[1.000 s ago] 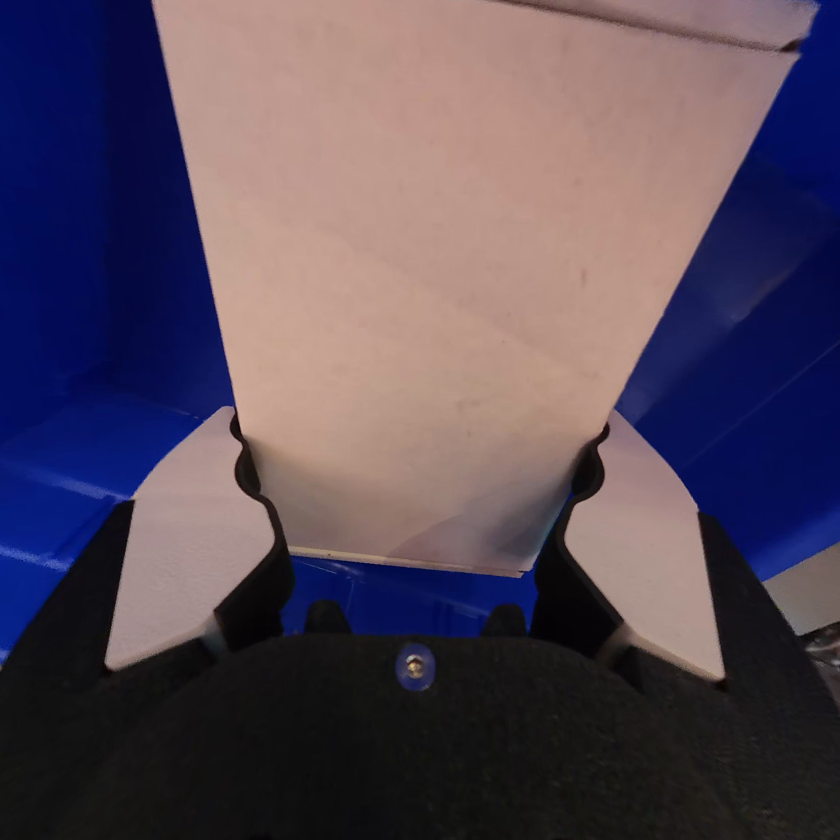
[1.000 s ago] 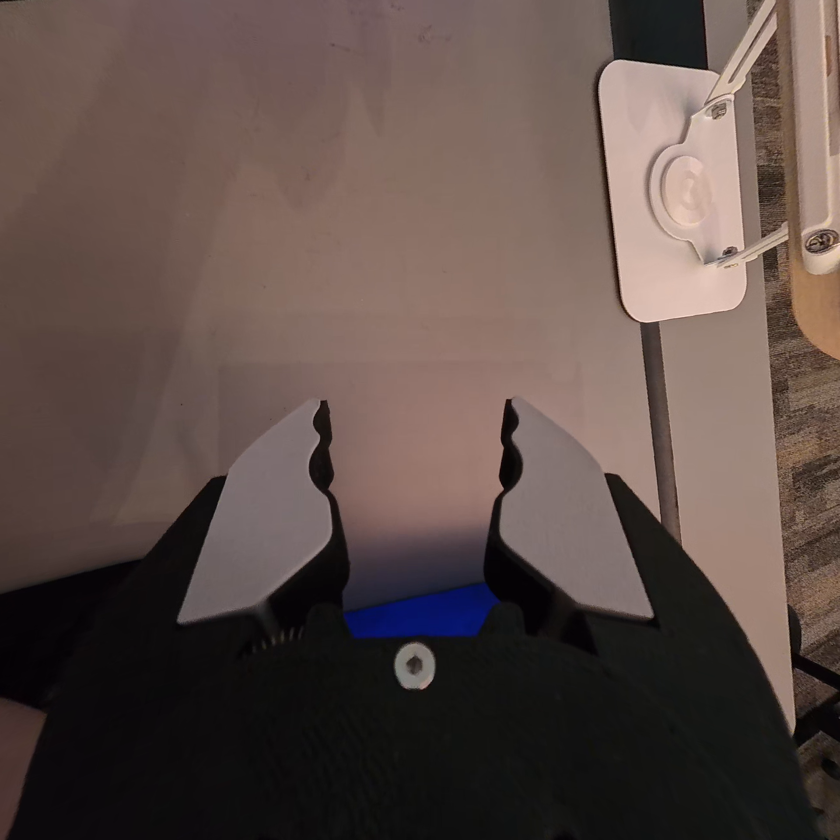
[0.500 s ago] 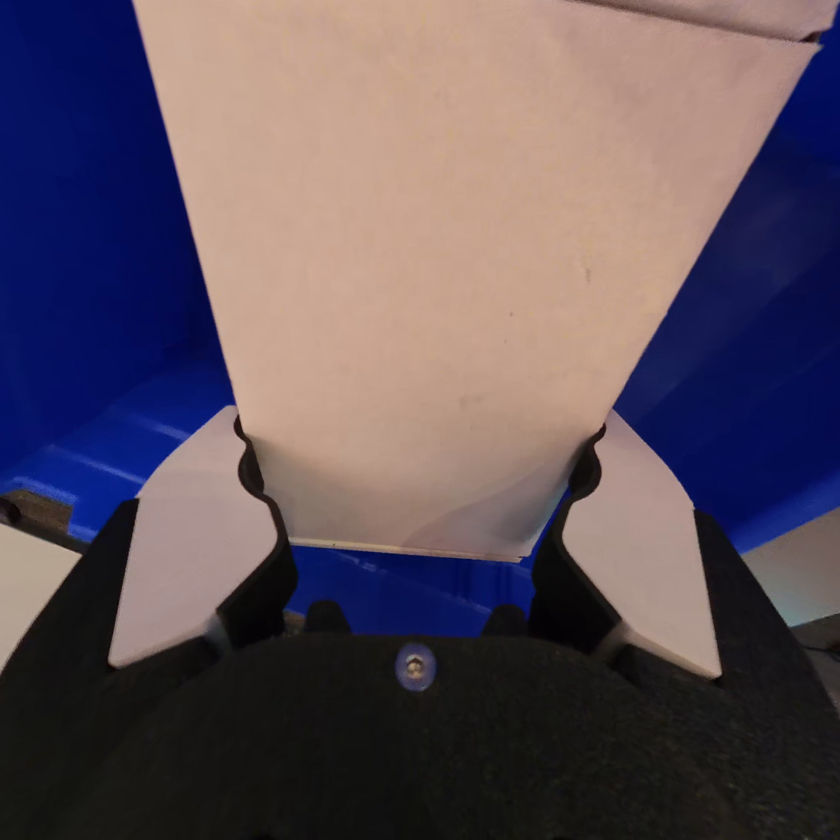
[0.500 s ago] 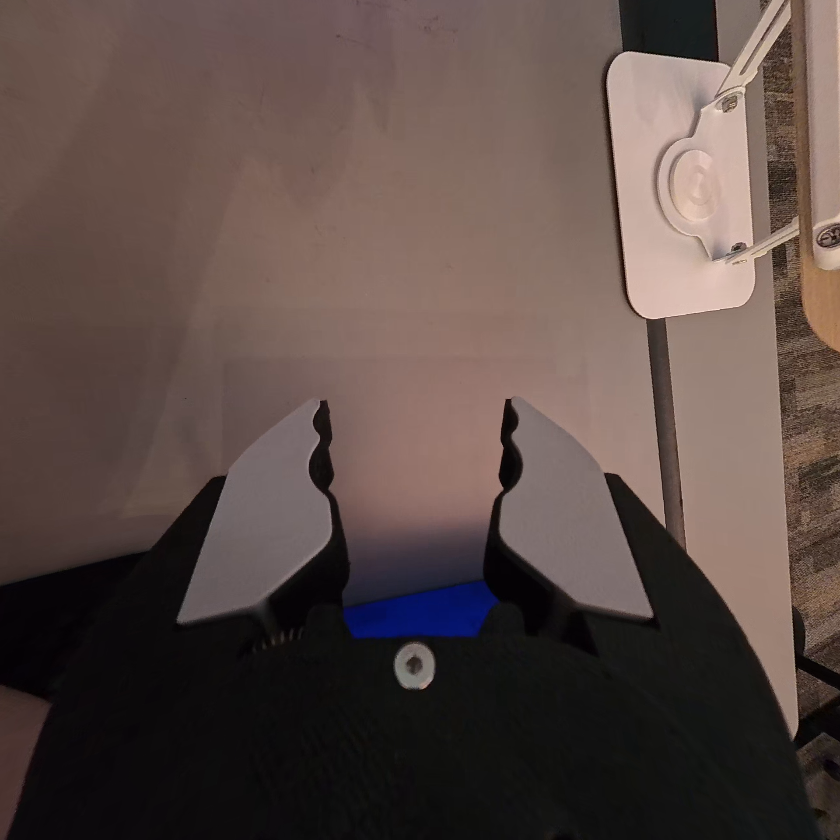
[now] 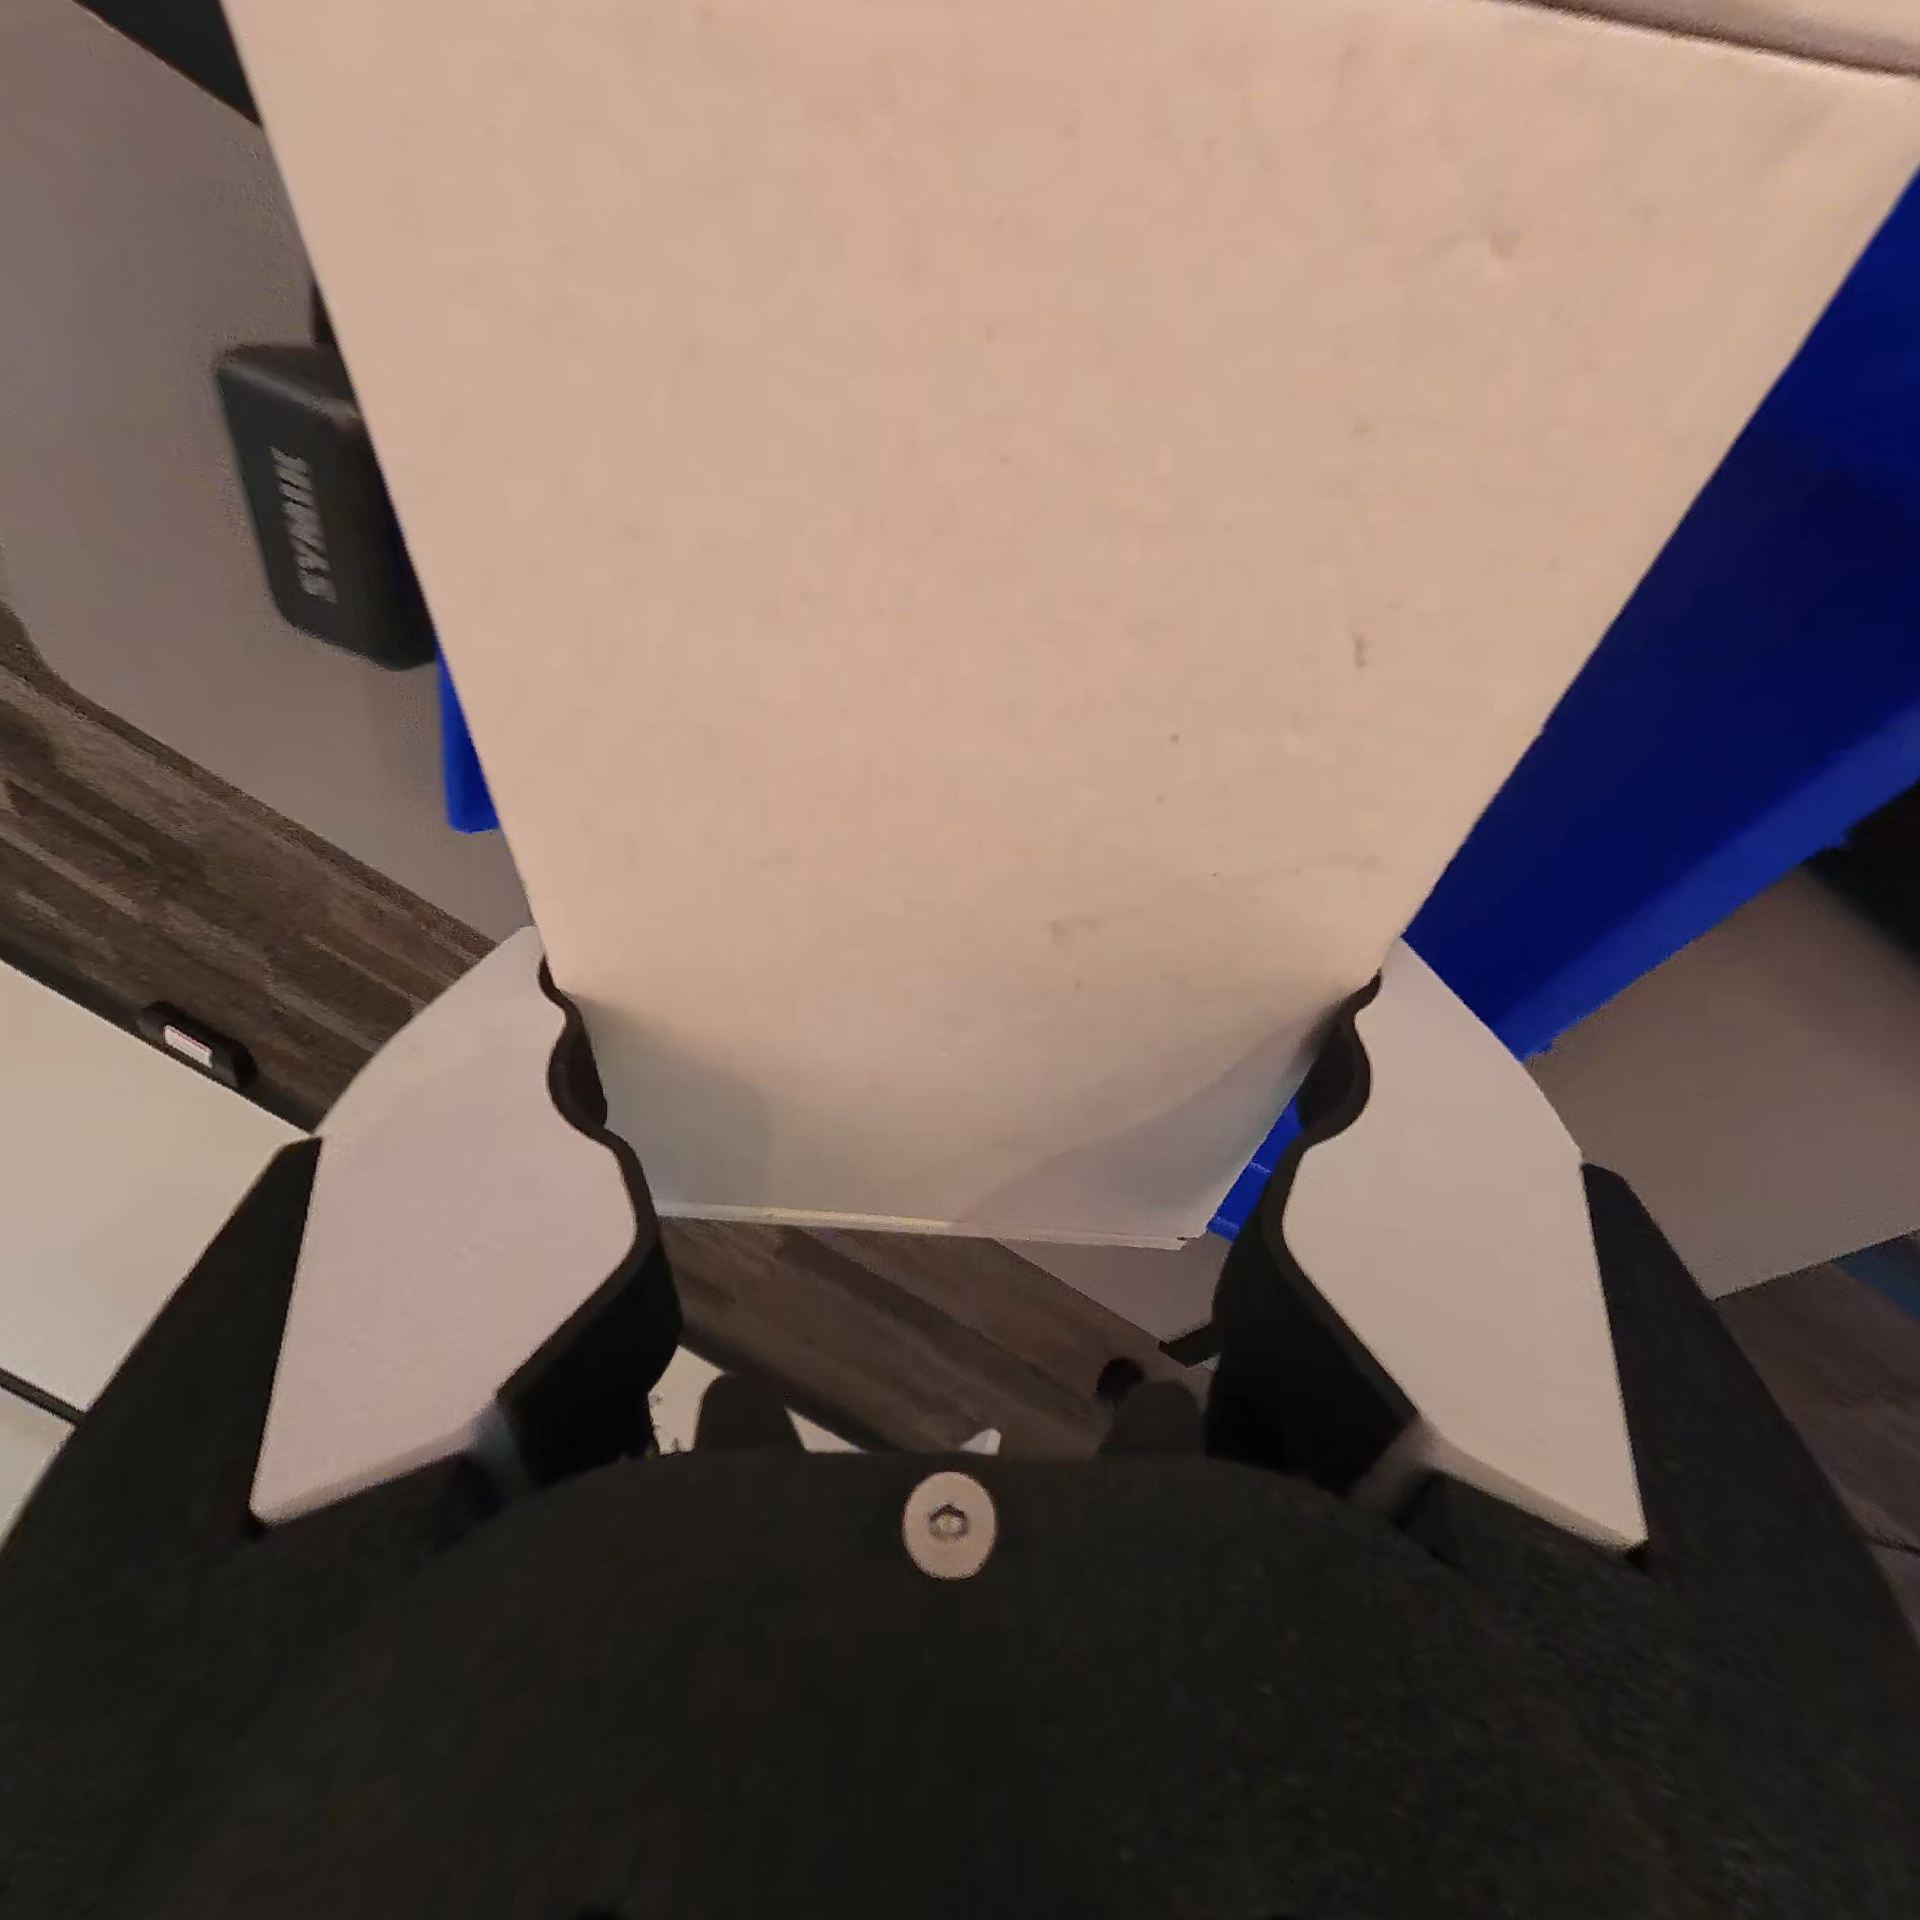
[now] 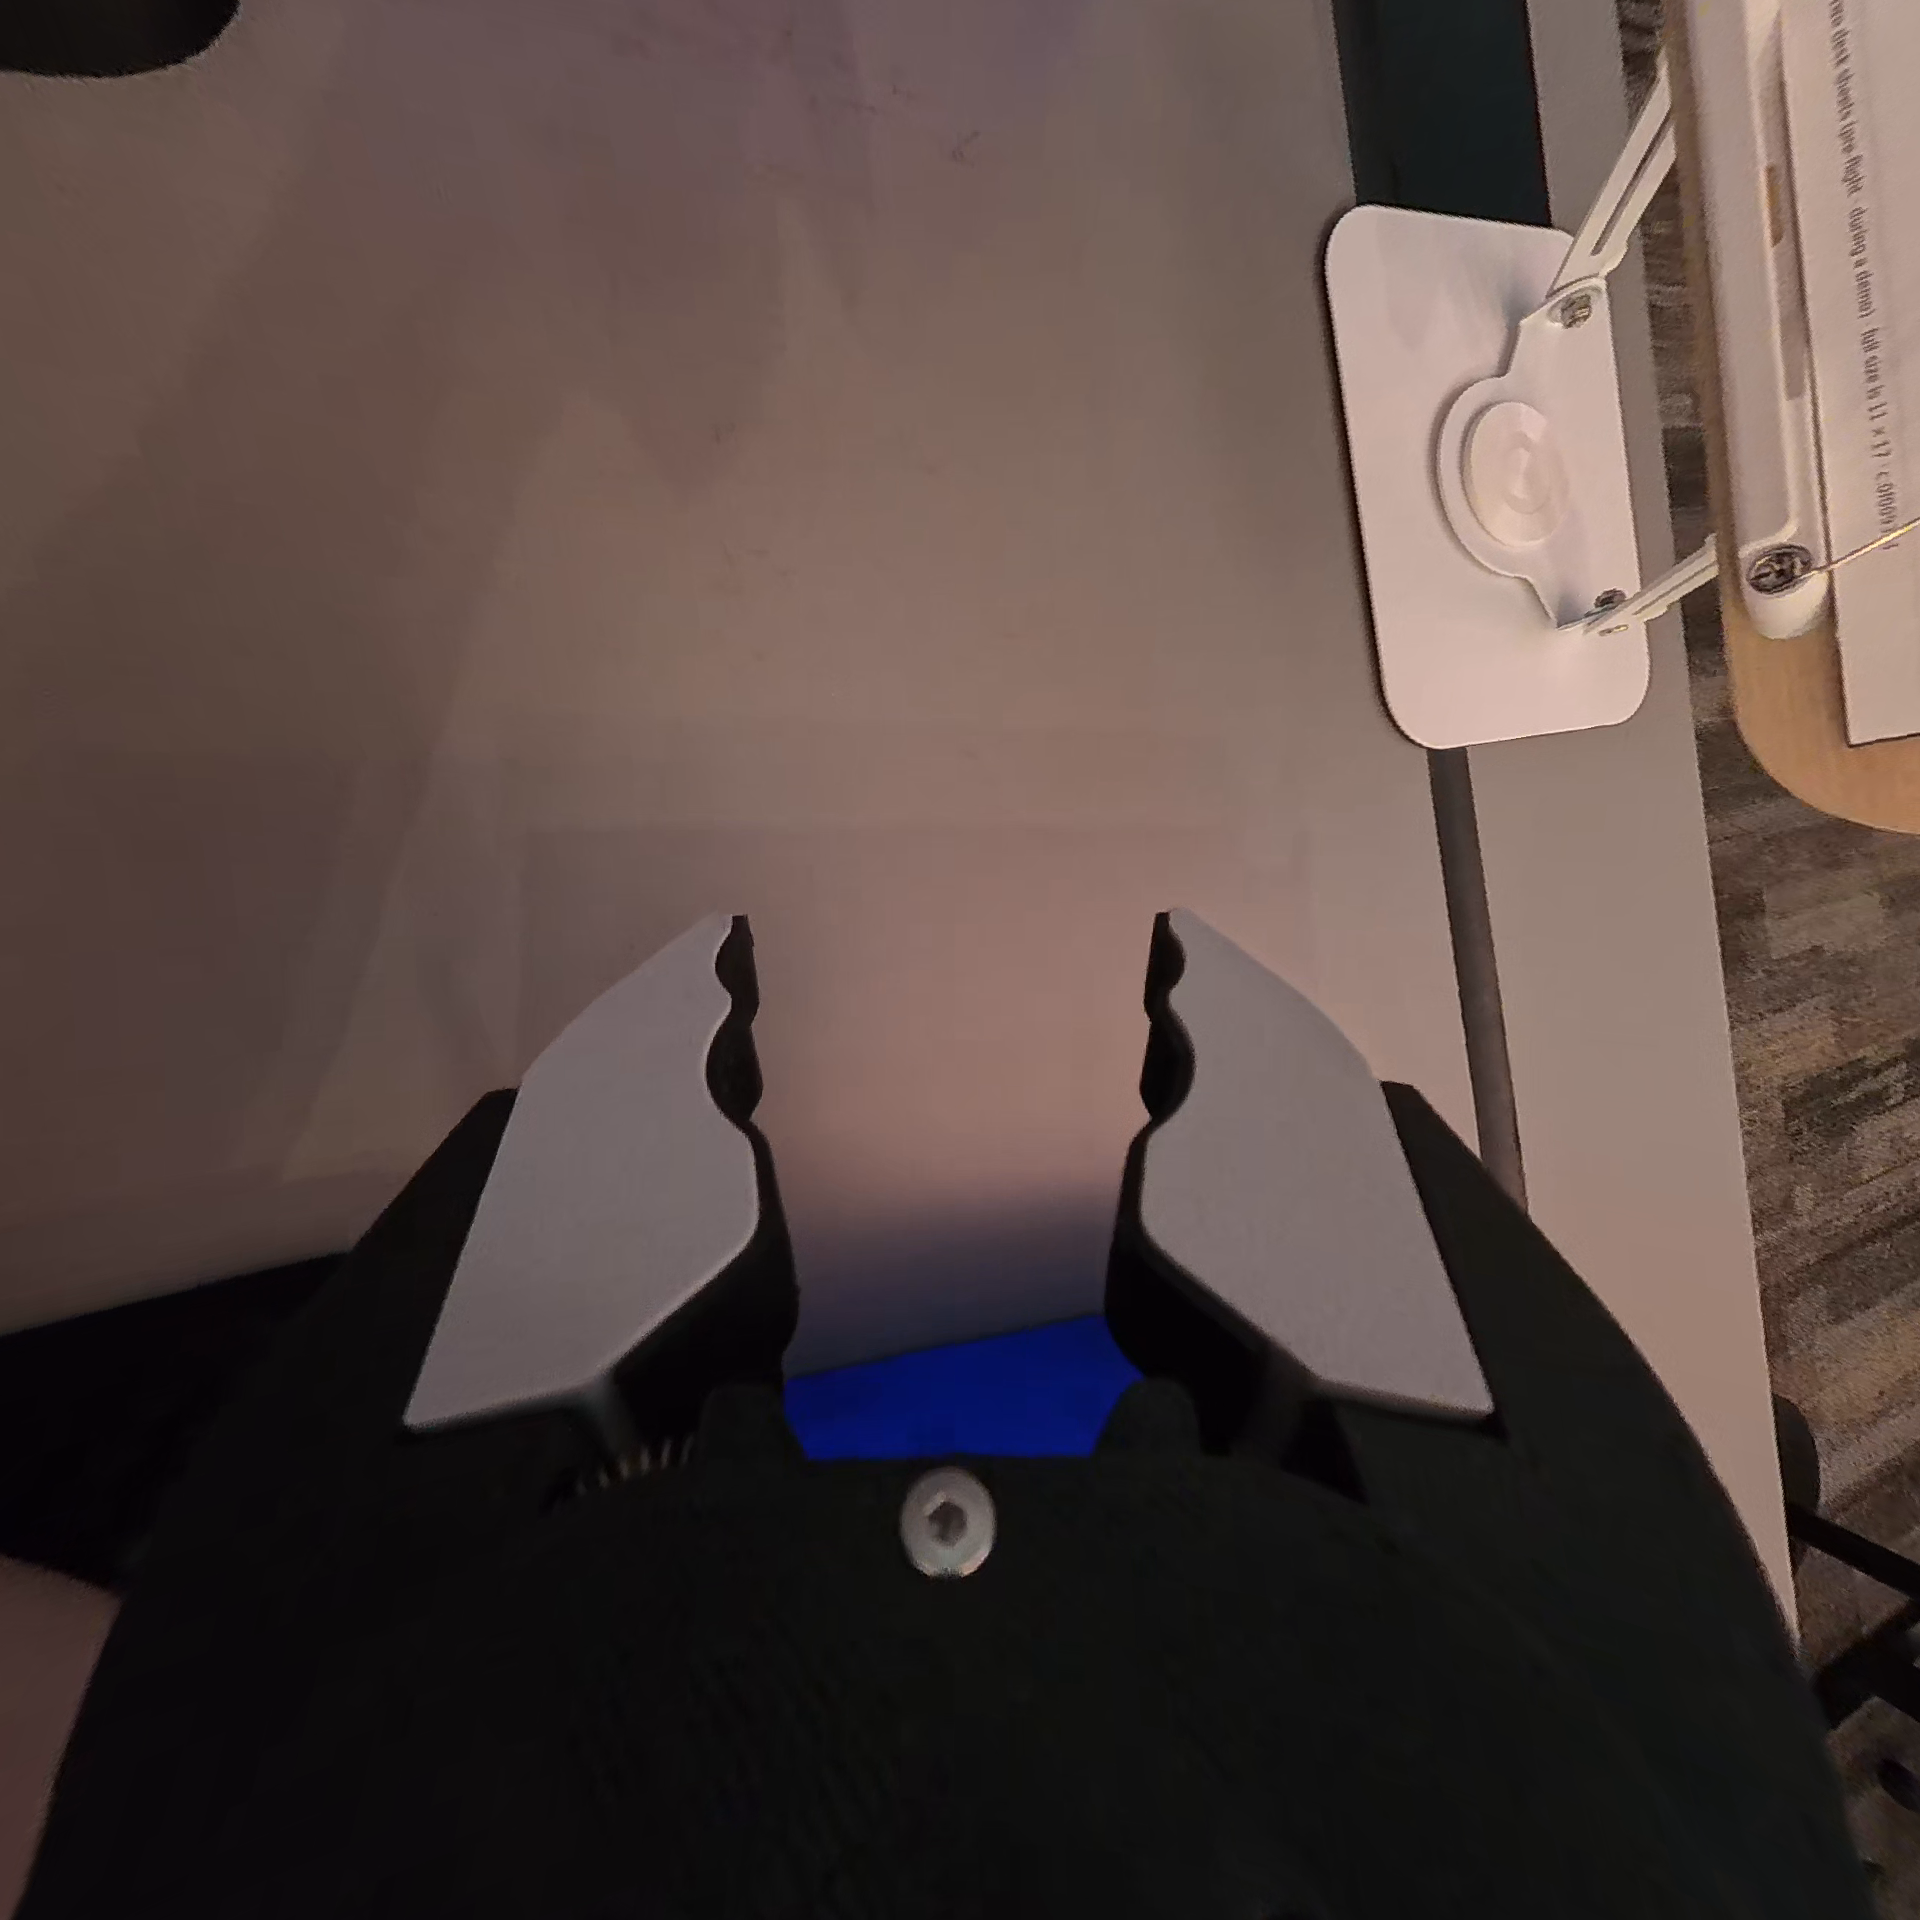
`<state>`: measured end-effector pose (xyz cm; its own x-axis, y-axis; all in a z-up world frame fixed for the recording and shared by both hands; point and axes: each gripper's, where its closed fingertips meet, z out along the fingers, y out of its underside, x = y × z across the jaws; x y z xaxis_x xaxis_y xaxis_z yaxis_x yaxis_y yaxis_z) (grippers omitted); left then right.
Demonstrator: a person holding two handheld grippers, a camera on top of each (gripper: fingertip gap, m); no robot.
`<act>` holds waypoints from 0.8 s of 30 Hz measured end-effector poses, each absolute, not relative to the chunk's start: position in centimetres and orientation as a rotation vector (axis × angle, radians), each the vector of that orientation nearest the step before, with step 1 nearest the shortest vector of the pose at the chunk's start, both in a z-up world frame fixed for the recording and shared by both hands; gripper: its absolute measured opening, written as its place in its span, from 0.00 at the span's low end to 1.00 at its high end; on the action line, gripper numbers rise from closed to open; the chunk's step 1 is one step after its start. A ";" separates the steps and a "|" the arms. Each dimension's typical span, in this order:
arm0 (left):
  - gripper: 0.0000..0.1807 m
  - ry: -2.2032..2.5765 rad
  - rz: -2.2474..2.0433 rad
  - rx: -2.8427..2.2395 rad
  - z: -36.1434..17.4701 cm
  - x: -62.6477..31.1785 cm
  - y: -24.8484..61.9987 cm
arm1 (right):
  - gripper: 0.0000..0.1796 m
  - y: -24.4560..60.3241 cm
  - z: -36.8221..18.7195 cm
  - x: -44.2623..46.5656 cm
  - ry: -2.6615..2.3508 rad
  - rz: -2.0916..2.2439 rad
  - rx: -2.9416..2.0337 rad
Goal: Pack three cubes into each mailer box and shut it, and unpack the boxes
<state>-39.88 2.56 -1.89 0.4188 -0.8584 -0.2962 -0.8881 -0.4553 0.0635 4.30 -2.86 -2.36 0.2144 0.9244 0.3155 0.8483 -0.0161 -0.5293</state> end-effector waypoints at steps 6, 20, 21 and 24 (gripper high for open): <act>0.73 1.599 0.488 -2.478 1.3 -37.3 2.1 | 0.41 -3.6 -0.9 4.8 -1.614 0.164 -1.820; 0.72 1.880 0.423 -2.198 2.6 -21.2 0.7 | 0.40 -5.9 3.7 8.2 -1.475 0.158 -1.699; 0.72 1.899 0.412 -2.178 2.2 -20.0 0.7 | 0.40 -6.1 4.0 8.6 -1.463 0.153 -1.695; 0.72 1.957 0.363 -2.134 0.6 -16.6 0.3 | 0.40 -6.5 4.5 10.0 -1.426 0.133 -1.701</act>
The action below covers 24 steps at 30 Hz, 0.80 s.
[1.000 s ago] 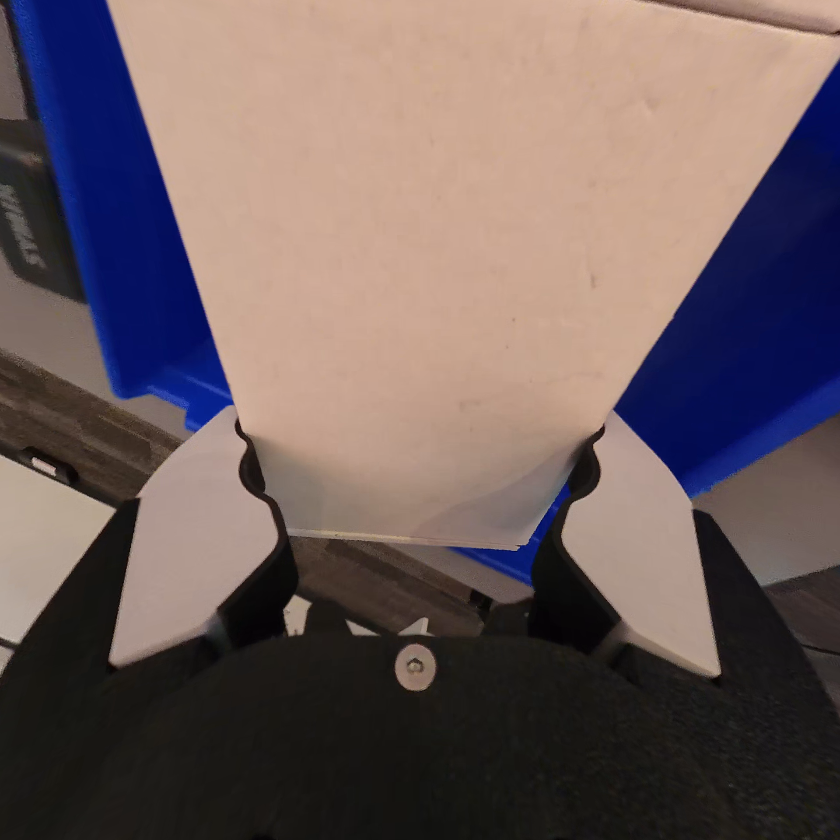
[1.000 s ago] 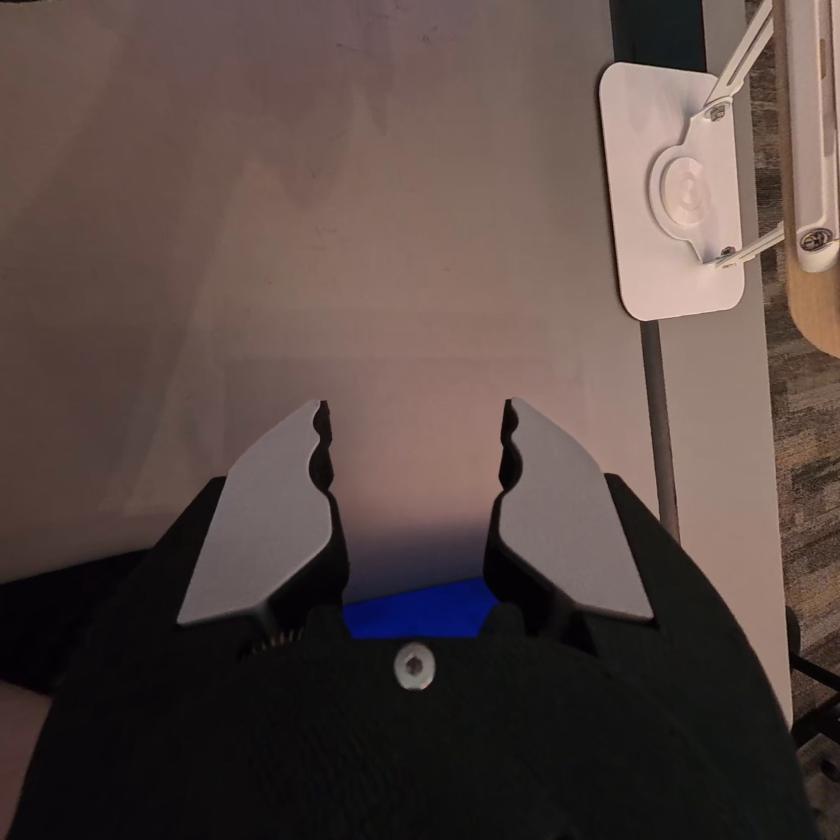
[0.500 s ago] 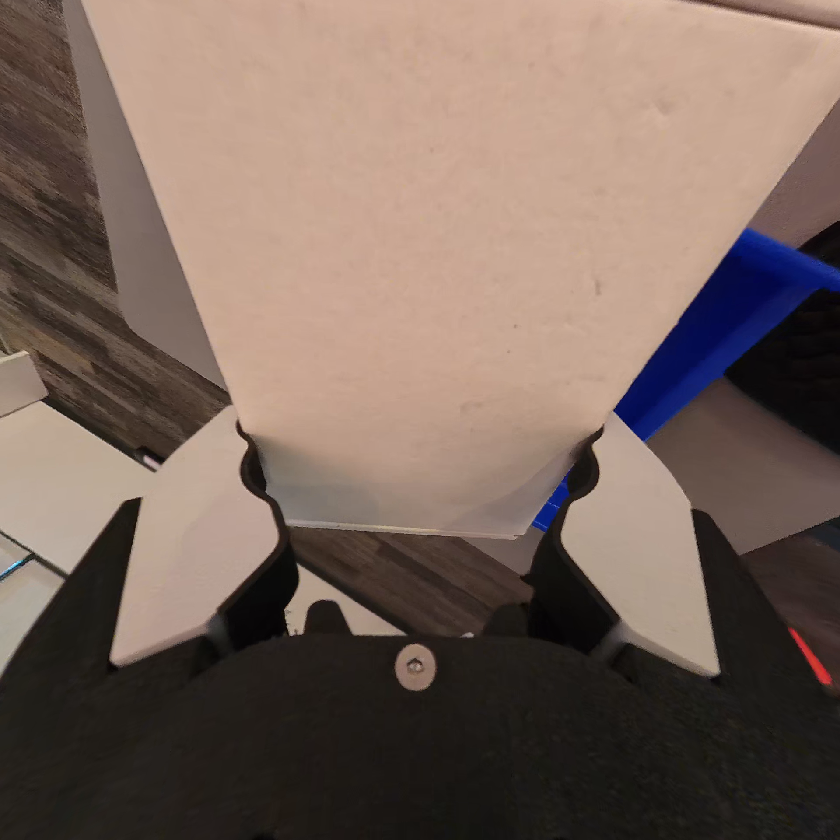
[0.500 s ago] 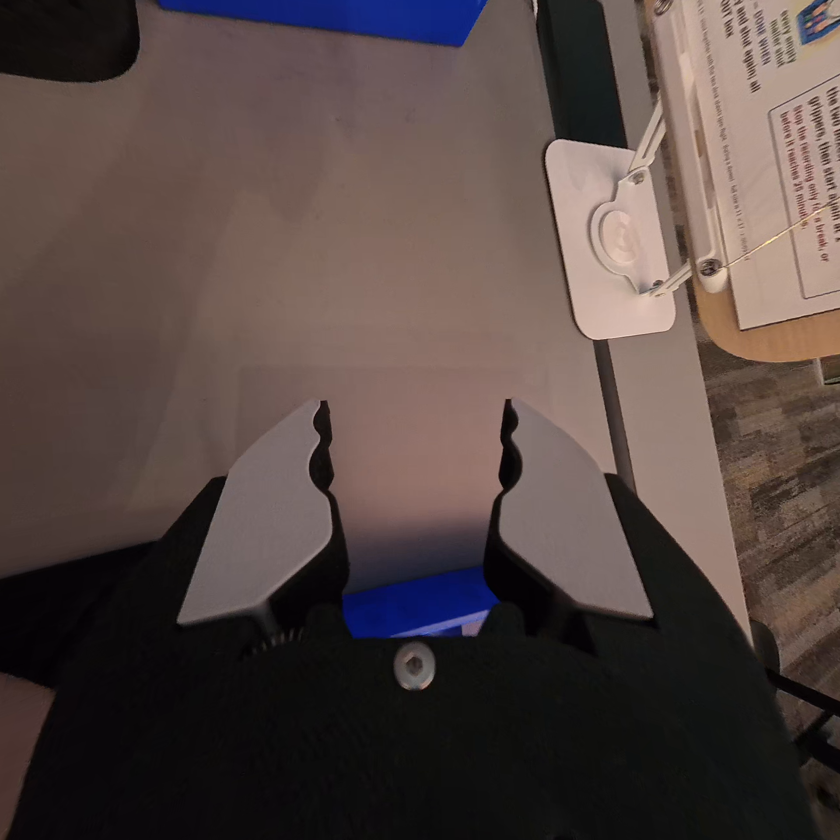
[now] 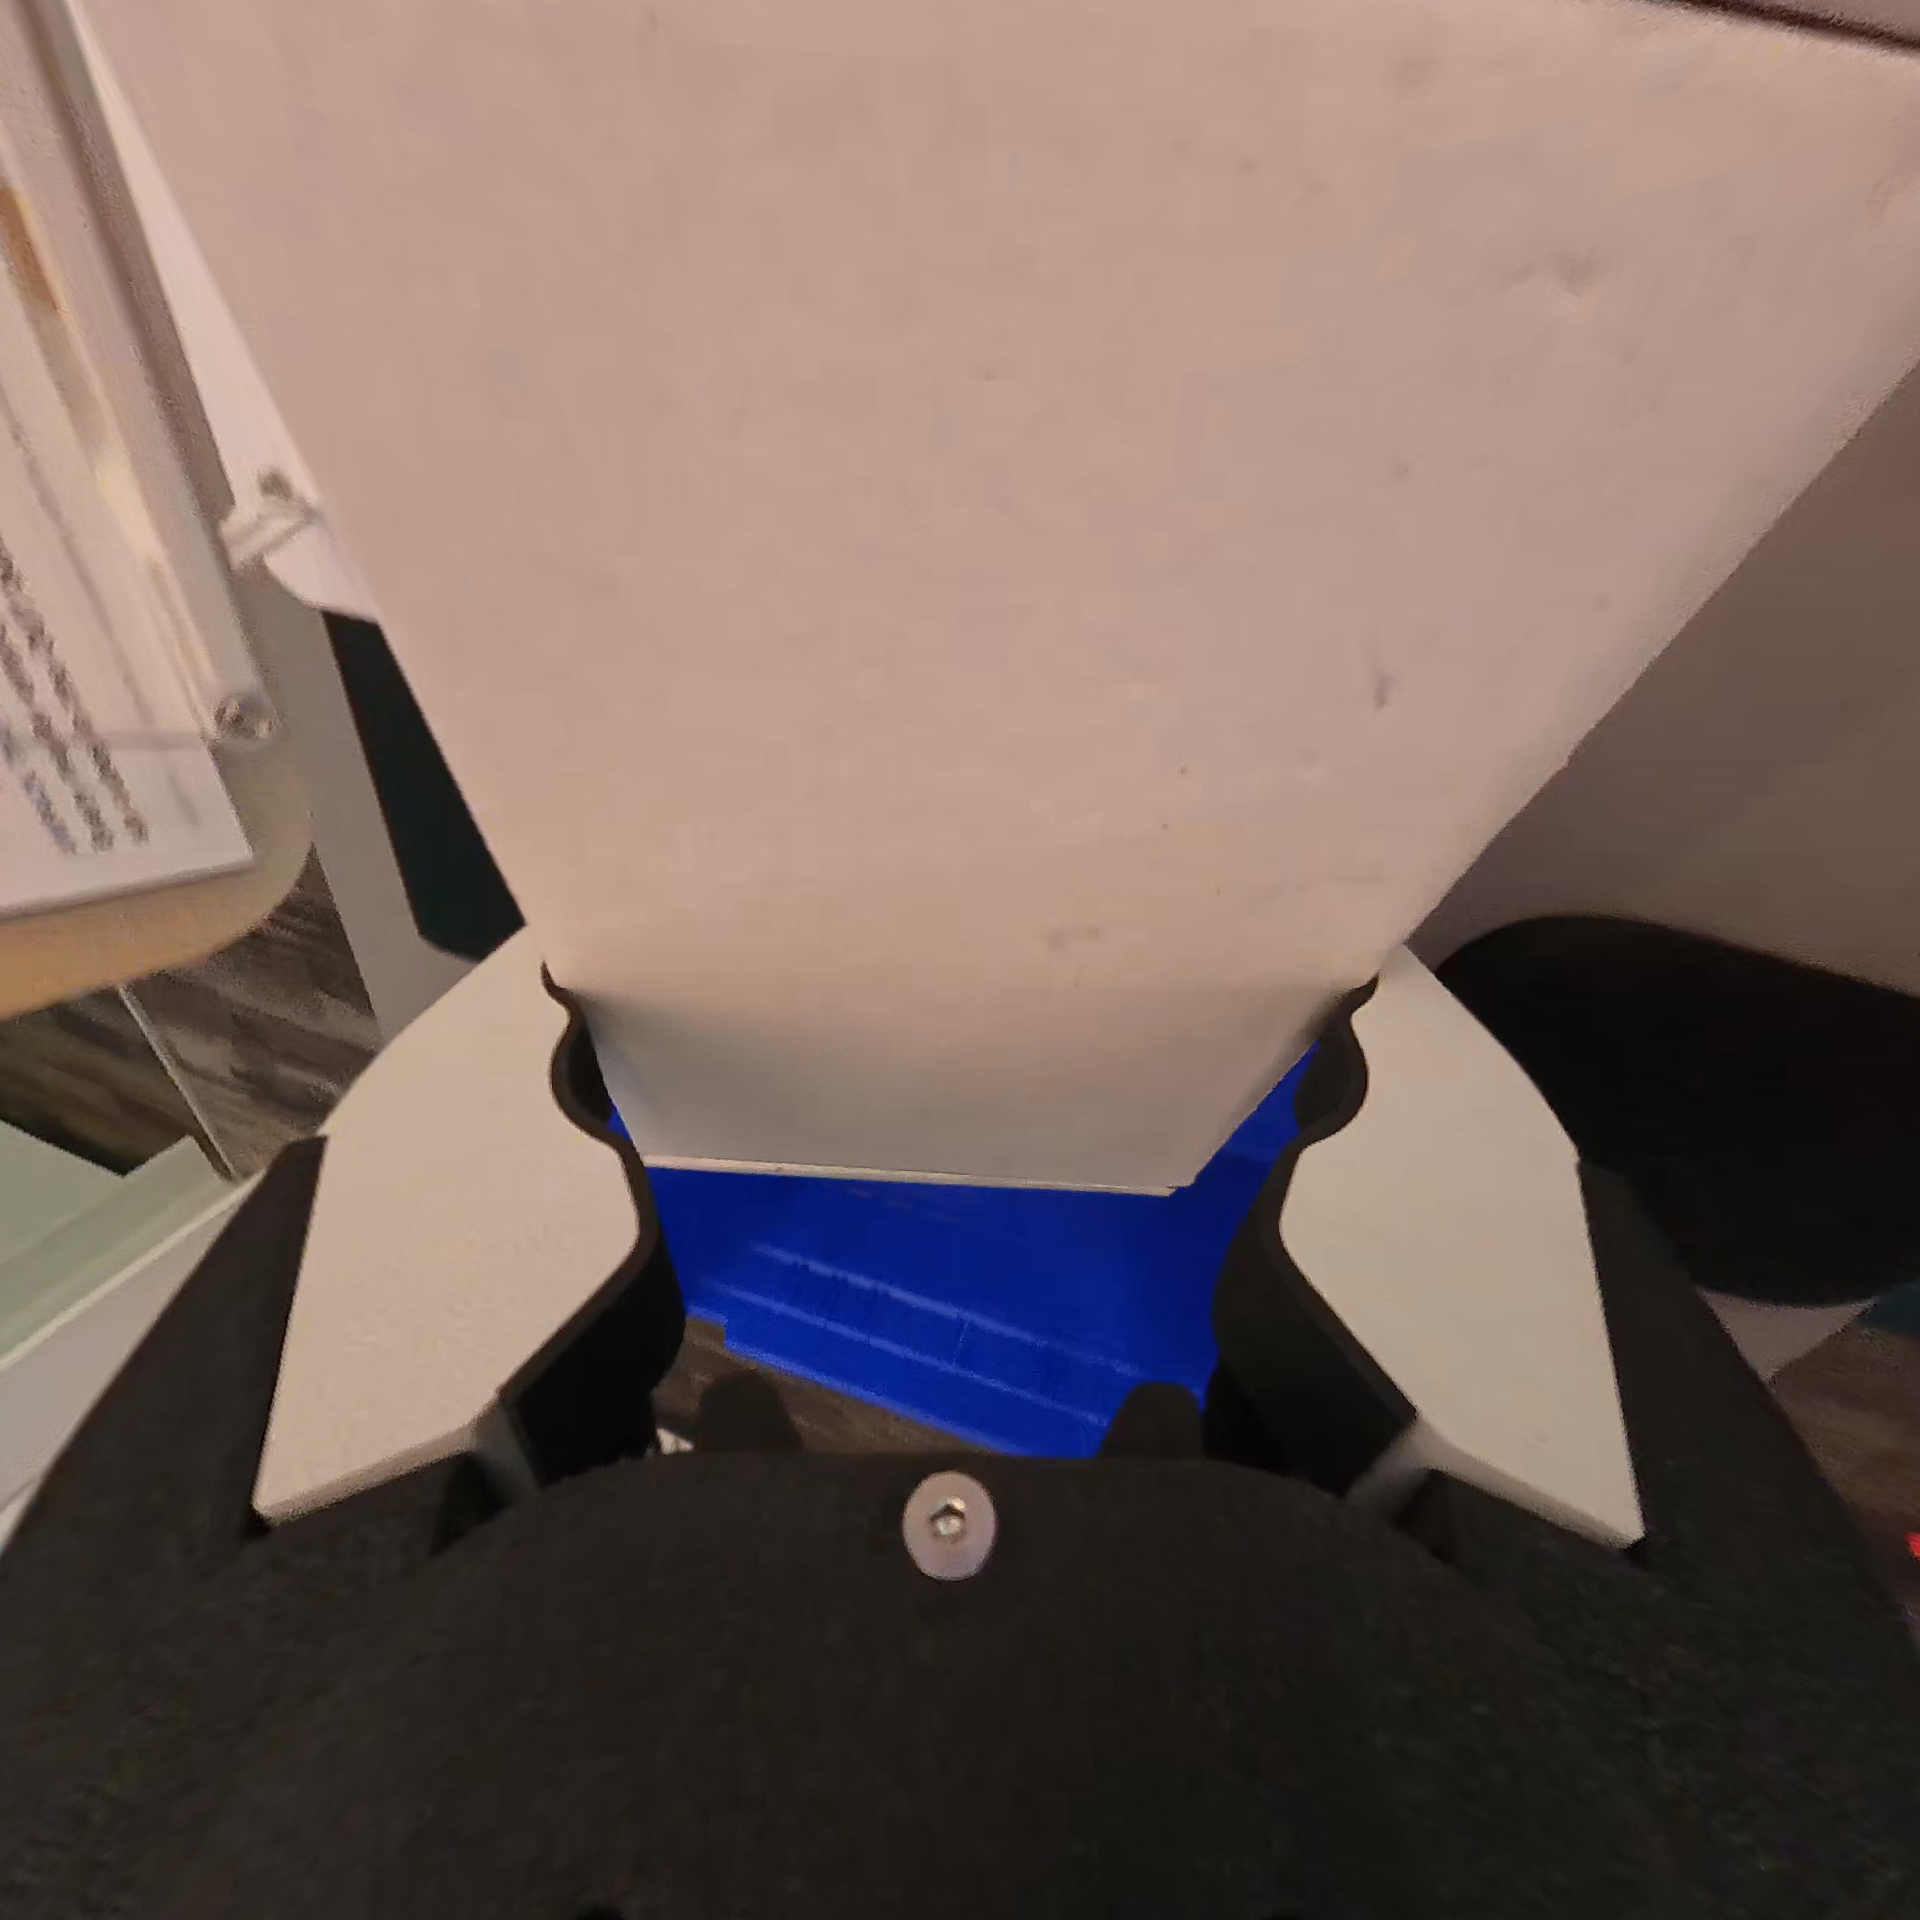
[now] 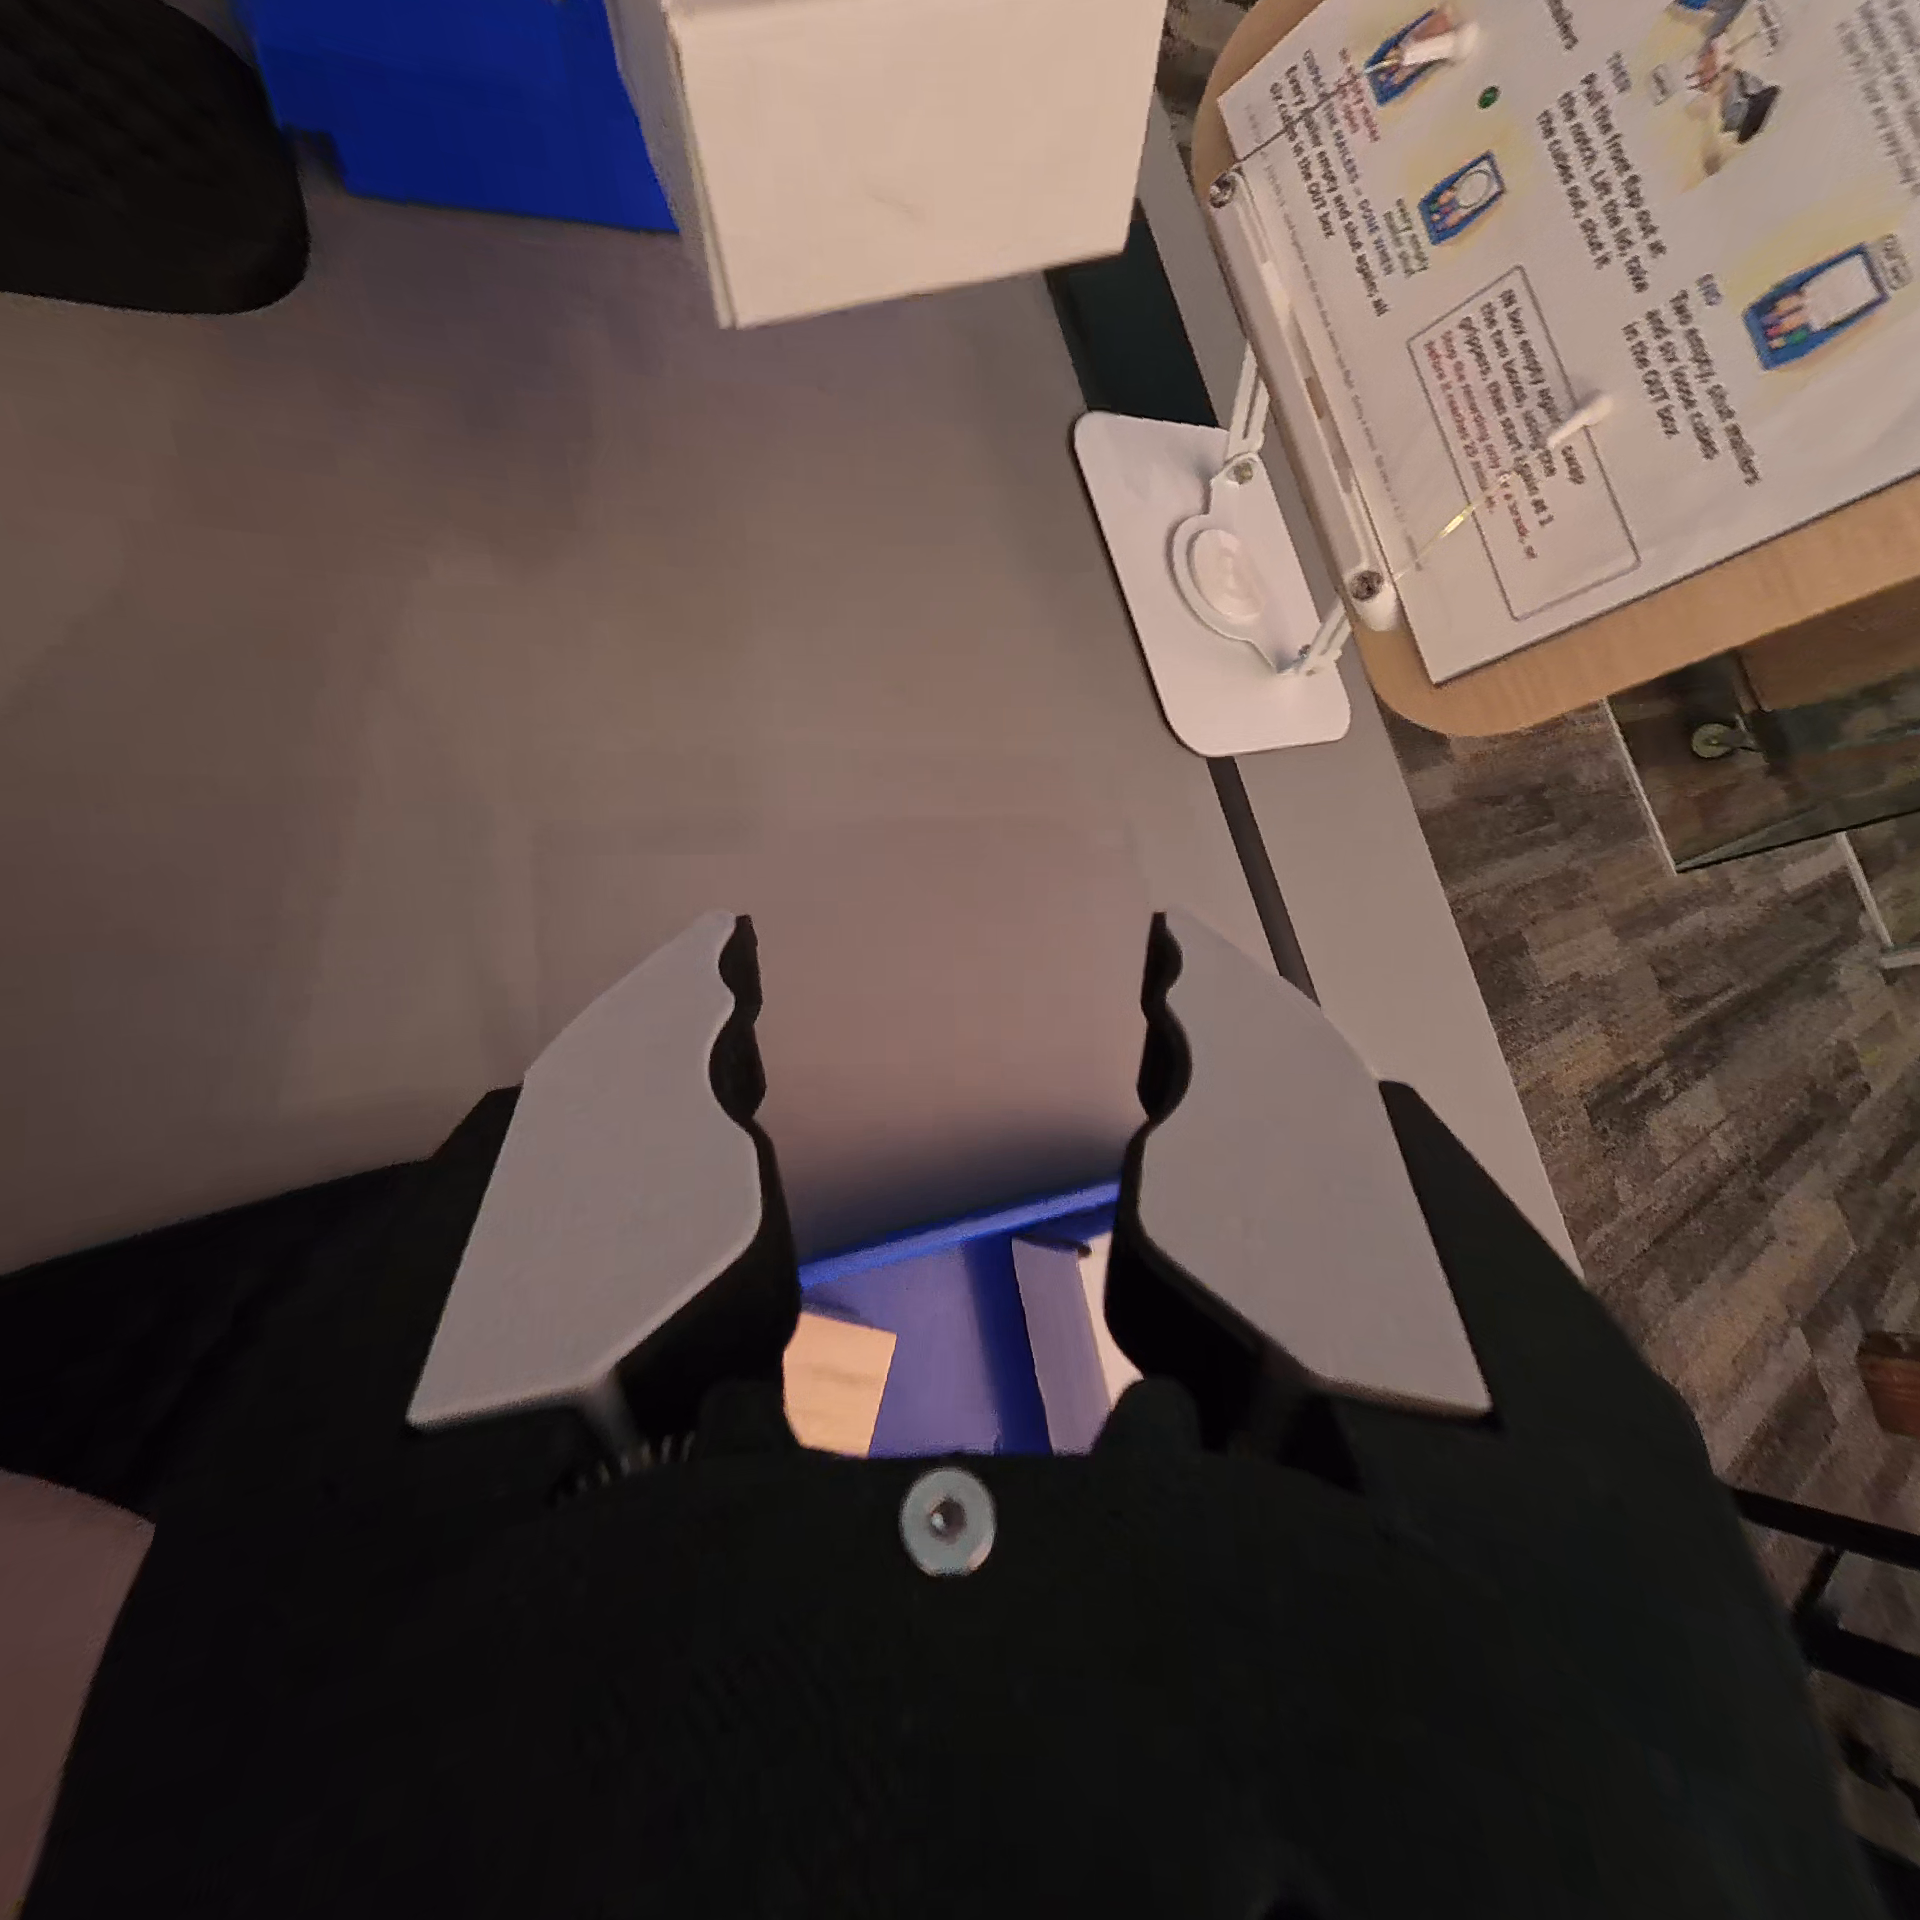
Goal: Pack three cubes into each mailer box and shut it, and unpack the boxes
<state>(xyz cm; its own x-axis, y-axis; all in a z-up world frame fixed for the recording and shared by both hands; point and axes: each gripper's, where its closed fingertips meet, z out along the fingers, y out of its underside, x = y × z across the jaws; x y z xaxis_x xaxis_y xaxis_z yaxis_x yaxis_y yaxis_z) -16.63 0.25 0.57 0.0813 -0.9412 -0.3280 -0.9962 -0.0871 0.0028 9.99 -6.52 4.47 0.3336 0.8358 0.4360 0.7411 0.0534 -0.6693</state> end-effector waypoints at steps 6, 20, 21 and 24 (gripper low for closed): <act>0.72 2.062 0.304 -2.092 -3.5 -12.1 -0.2 | 0.40 -7.2 5.0 11.8 -1.380 0.111 -1.704; 0.72 2.209 0.233 -2.175 -12.9 -9.7 0.1 | 0.40 -7.8 5.0 11.7 -1.414 0.102 -1.682; 0.72 2.210 0.232 -2.179 -13.1 -9.7 0.3 | 0.40 -7.7 4.9 11.7 -1.415 0.100 -1.688; 0.71 2.205 0.210 -2.190 -13.7 -9.5 0.5 | 0.40 -7.6 4.6 11.6 -1.428 0.105 -1.695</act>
